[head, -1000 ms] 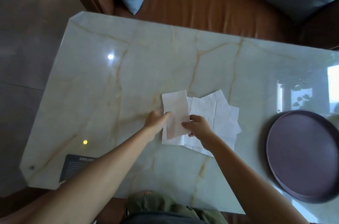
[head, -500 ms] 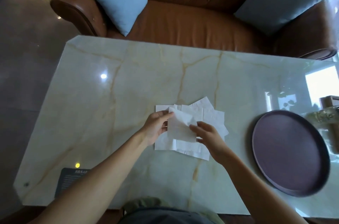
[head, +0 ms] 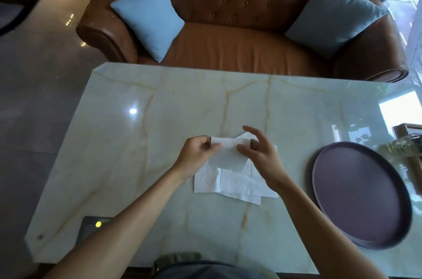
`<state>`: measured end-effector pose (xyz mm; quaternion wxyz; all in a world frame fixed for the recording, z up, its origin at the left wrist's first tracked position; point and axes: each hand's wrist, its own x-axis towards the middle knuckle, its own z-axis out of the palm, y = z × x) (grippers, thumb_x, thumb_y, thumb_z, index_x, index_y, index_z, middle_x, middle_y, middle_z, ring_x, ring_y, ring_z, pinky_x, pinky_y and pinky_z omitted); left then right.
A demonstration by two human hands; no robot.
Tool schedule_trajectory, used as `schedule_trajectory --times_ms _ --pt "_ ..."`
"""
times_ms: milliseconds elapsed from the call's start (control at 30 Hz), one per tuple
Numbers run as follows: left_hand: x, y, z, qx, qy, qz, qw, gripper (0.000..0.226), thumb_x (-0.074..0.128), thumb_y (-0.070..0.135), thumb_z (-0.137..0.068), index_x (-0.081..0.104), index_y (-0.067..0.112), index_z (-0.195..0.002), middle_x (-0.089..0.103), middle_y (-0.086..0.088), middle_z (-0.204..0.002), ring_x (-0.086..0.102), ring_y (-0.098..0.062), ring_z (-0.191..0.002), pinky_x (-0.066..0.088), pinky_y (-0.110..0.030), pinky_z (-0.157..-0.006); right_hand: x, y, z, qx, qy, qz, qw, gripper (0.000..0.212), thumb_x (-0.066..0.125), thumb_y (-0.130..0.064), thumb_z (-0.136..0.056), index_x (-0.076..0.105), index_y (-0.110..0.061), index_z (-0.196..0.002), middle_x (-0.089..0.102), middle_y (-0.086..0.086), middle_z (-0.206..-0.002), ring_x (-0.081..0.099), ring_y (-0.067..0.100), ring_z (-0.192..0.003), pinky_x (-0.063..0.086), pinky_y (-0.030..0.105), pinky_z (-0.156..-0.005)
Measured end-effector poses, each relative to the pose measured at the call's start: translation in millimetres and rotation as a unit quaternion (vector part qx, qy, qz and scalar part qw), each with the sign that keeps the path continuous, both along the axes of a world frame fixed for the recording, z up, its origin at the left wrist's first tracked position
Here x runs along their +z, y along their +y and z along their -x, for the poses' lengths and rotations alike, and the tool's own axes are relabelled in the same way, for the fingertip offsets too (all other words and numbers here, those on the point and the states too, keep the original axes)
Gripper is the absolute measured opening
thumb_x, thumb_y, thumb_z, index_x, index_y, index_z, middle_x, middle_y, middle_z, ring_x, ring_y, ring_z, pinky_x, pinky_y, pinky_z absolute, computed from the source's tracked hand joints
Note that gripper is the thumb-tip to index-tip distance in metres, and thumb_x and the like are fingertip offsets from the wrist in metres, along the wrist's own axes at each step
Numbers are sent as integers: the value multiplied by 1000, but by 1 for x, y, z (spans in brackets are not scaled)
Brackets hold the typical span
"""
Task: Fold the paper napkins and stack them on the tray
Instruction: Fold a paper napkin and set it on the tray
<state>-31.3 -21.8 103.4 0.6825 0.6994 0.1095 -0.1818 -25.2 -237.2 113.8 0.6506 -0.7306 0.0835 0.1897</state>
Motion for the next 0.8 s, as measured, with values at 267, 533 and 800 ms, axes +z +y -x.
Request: schedule_trajectory --times_ms 267,533,800 --pt "17 1 -7 -27 -62 -111 992 57 81 24 -84 49 19 -132 72 -5 -95 70 -19 -87 55 -37 -88 12 4 -15 61 -83 171 980 7 70 -24 -91 72 -23 -98 73 -6 -90 67 16 -88 54 35 -78" --pt "30 -2 -18 -84 -163 -257 949 8 73 25 -91 72 30 -96 61 15 -81 55 -2 -74 43 -20 -72 22 1 -21 18 -57 123 991 18 71 -17 -91 72 -18 -108 73 2 -92 66 15 -82 52 31 -75" --pt "29 5 -18 -110 -162 -264 944 5 70 28 -93 69 23 -95 61 12 -116 58 -2 -110 41 -15 -92 26 -3 -20 53 -103 179 977 5 71 -20 -92 75 -16 -94 70 -4 -108 66 6 -101 44 16 -81"
